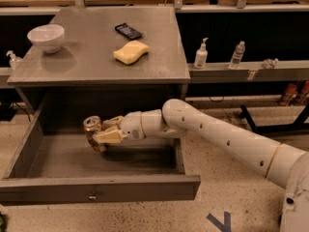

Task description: Place orange can into top drawer

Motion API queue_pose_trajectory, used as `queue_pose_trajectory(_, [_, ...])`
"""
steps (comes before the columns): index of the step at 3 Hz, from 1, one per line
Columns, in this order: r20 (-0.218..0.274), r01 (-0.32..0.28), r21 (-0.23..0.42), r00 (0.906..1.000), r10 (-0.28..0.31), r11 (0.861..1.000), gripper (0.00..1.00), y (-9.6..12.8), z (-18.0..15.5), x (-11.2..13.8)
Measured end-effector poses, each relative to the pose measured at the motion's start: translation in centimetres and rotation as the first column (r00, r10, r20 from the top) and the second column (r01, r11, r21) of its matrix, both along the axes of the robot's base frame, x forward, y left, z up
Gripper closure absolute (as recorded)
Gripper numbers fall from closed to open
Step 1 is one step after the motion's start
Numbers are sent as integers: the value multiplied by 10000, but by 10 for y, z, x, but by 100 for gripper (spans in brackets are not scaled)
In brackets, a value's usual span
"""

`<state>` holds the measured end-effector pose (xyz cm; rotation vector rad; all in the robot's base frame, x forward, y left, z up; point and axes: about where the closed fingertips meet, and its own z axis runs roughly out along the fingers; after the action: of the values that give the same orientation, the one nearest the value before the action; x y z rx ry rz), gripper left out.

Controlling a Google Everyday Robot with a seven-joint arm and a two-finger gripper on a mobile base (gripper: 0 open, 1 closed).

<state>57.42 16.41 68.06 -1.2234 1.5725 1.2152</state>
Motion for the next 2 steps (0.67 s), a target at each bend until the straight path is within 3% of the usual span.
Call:
queue_pose_trajectory(1, [-94, -13, -653, 10000, 7, 9979, 1, -3, -13, -4])
queue_pose_trajectory(2, [-116, -13, -772, 9999, 4, 9970, 0, -4, -16, -5])
